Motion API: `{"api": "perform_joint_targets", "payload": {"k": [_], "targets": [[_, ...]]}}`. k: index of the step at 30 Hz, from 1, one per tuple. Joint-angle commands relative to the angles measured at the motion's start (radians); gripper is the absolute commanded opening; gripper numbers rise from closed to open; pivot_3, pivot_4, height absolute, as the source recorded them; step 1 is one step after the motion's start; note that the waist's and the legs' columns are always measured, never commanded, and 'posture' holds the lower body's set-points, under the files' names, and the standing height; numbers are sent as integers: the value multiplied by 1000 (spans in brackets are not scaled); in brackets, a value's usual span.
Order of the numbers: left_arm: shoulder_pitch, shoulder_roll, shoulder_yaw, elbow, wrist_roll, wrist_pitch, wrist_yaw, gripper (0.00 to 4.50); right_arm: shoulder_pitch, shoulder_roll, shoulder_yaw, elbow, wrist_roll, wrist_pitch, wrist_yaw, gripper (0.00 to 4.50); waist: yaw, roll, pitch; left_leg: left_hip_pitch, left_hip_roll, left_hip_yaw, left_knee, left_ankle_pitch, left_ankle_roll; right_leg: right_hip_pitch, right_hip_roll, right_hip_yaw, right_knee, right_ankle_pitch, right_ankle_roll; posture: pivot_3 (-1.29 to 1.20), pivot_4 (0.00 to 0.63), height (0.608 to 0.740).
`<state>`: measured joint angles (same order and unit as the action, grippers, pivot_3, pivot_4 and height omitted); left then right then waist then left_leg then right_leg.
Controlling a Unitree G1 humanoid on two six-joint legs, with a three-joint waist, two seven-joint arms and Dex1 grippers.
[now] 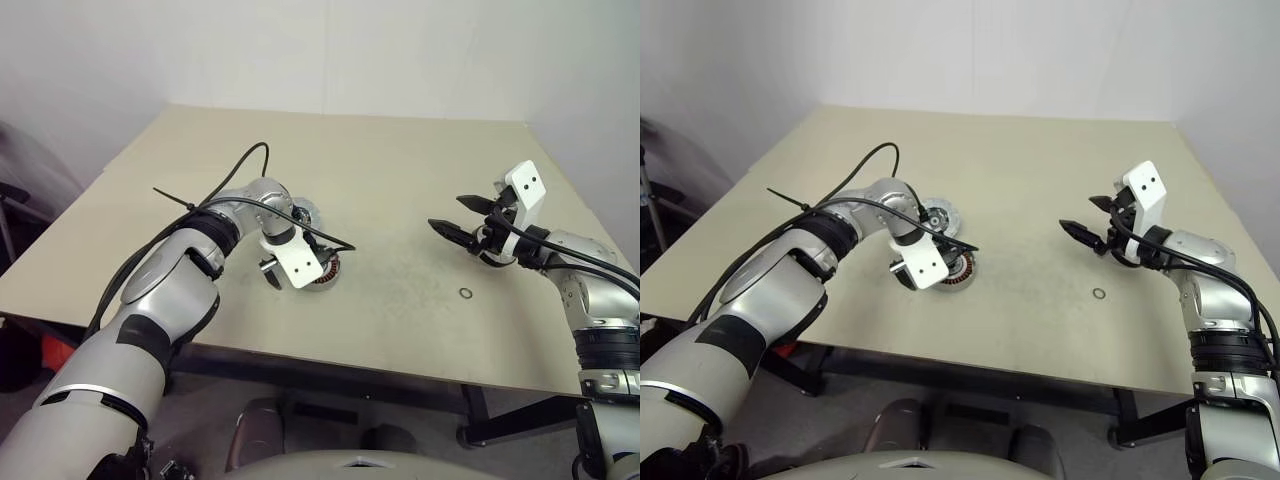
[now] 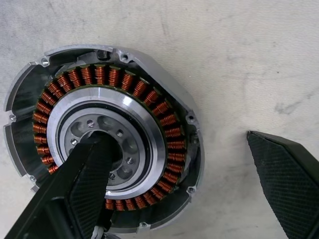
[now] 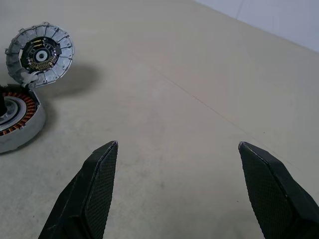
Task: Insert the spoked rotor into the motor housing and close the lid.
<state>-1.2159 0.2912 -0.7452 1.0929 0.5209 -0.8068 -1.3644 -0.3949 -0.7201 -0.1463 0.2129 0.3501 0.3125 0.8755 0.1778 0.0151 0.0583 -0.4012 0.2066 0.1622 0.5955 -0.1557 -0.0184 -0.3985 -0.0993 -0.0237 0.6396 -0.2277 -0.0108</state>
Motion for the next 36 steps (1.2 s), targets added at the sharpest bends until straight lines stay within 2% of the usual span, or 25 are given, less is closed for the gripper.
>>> {"api": "perform_joint_targets", "payload": {"k": [1, 5, 7, 14, 18, 28, 36], "targets": [[-13, 1, 1, 20, 17, 16, -10, 3636, -30, -2, -40, -12, 13, -17, -9, 4353, 0, 0, 0, 0, 0, 0, 0, 0, 0, 0, 0, 0, 0, 0, 0, 0, 0, 740], [-15, -2, 0, 26, 26, 21, -5, 2373, -31, -2, -43, -12, 13, -18, -16, 4353, -4, 0, 0, 0, 0, 0, -1, 0, 0, 0, 0, 0, 0, 0, 0, 0, 0, 740], [-14, -2, 0, 24, 34, 17, 8, 2155, -31, -2, -44, -12, 11, -19, -18, 4353, -1, 2, -1, 1, 0, 0, -2, 0, 0, 0, 0, 0, -1, 0, 0, 0, 0, 740], [-22, 3, 7, 30, 22, 21, -48, 2099, -34, -4, -46, -6, 8, -24, -23, 4353, -4, 1, -1, 1, 0, 0, -2, 0, 0, 0, 0, 0, -1, 0, 0, 0, 0, 740], [-40, -14, 25, 26, 19, 9, 12, 2099, -37, -5, -44, 1, 6, -28, -20, 4353, -2, 1, -1, 2, 0, 0, -4, 0, 0, 0, 0, 0, -1, 0, 0, 0, 0, 740], [-152, -138, 131, 59, -53, 35, 138, 2099, -42, 1, -35, 7, 1, -38, -16, 4353, 3, -3, 2, -4, -4, 4, -2, -1, 2, -1, -8, -3, -4, 0, 0, 0, 0, 740], [-171, -174, 114, 100, -7, 30, 187, 2099, -22, 3, -43, -14, 5, -39, -24, 4353, 0, -3, 2, -6, -3, 6, -3, -3, 6, -4, -8, -3, -6, -2, 3, 0, 0, 740]]}}
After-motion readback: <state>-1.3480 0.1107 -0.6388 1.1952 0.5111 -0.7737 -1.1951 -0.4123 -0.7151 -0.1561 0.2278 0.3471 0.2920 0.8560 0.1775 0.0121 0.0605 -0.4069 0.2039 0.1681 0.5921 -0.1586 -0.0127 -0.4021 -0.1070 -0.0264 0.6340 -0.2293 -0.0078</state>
